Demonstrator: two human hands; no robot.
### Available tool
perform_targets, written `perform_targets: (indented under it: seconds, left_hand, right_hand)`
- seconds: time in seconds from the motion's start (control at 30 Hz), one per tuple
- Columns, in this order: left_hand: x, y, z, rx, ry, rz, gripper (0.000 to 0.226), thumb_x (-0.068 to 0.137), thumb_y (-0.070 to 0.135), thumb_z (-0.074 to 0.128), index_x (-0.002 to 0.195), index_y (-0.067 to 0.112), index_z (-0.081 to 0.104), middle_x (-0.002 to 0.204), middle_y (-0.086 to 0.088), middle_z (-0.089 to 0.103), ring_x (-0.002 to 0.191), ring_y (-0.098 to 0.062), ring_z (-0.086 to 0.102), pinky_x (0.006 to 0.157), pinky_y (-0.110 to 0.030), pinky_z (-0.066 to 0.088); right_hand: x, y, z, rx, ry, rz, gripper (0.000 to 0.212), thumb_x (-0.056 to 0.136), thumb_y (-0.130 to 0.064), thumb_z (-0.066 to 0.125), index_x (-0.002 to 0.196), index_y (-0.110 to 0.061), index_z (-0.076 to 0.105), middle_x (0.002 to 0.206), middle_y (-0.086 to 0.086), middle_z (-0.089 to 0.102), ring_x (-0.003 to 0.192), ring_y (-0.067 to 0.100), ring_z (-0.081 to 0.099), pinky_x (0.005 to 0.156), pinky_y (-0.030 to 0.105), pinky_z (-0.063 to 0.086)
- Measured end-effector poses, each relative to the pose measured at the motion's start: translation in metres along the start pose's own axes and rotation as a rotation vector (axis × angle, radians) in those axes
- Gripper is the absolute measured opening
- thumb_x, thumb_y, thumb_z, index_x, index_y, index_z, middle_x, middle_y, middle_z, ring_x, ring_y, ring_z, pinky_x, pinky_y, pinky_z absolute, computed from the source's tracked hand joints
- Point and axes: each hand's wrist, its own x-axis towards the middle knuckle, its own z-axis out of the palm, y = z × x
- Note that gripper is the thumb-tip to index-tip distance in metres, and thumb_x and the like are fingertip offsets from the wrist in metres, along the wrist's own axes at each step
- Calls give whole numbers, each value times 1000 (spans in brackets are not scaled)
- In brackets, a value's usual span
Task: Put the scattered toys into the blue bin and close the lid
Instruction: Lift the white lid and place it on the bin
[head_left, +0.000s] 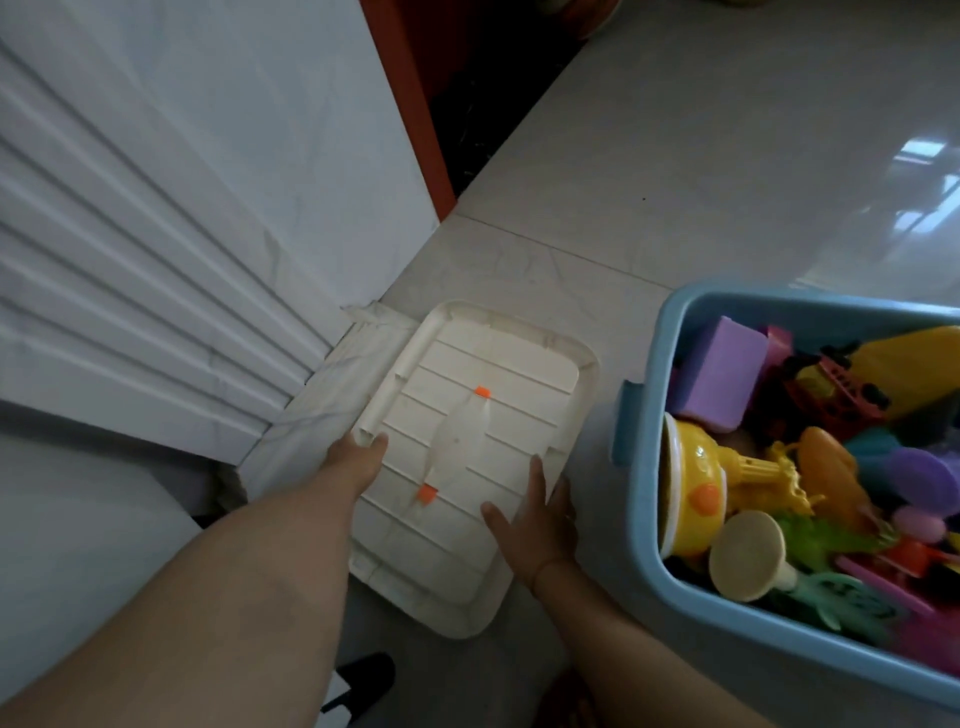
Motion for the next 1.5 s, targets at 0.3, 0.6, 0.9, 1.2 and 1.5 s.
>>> perform_targets:
  seconds: [0.3, 0.6, 0.9, 1.2, 1.5]
  left_hand:
    - [-19, 36, -9, 138, 13, -146, 102, 77, 81, 32, 146, 6, 20, 150, -18, 17, 137, -34, 22, 111, -42, 22]
    - [60, 11, -73, -251, 77, -113, 149, 20, 103, 32, 140, 17, 38, 145, -12, 40, 129, -32, 43, 105, -50, 37]
    - [-108, 120, -145, -584, 179, 166, 84, 80, 70, 41, 126, 2, 51, 132, -18, 52, 116, -35, 52, 98, -40, 42]
    - [-260, 219, -143, -520, -16, 745, 34, 94, 26, 54, 125, 12, 58, 125, -8, 59, 118, -24, 53, 104, -39, 40]
    - [-379, 255, -90, -377, 7, 1168, 34, 91, 22, 58, 124, 13, 61, 115, 3, 62, 102, -3, 54, 84, -15, 37]
  right_hand:
    - [0, -14, -2, 230, 93, 13, 101, 76, -60, 62, 147, -37, -5, 156, 8, -16, 144, 32, 0, 116, 47, 15]
    - [-29, -76, -32, 388, 171, -171, 98, 77, -57, 61, 145, -40, -7, 155, -1, -20, 143, 29, -2, 116, 51, 14]
    - [-73, -119, -136, 475, 357, -465, 90, 83, -52, 59, 147, -35, -2, 156, -4, -17, 145, 25, -4, 115, 45, 7]
    - [-97, -41, -266, 636, 488, -291, 77, 88, -48, 53, 149, -21, 15, 154, 11, 18, 141, 30, 20, 116, 47, 18]
    - [-168, 4, -364, 1206, 353, -318, 76, 84, -65, 34, 147, -26, 18, 155, 4, 20, 139, 32, 25, 113, 46, 22]
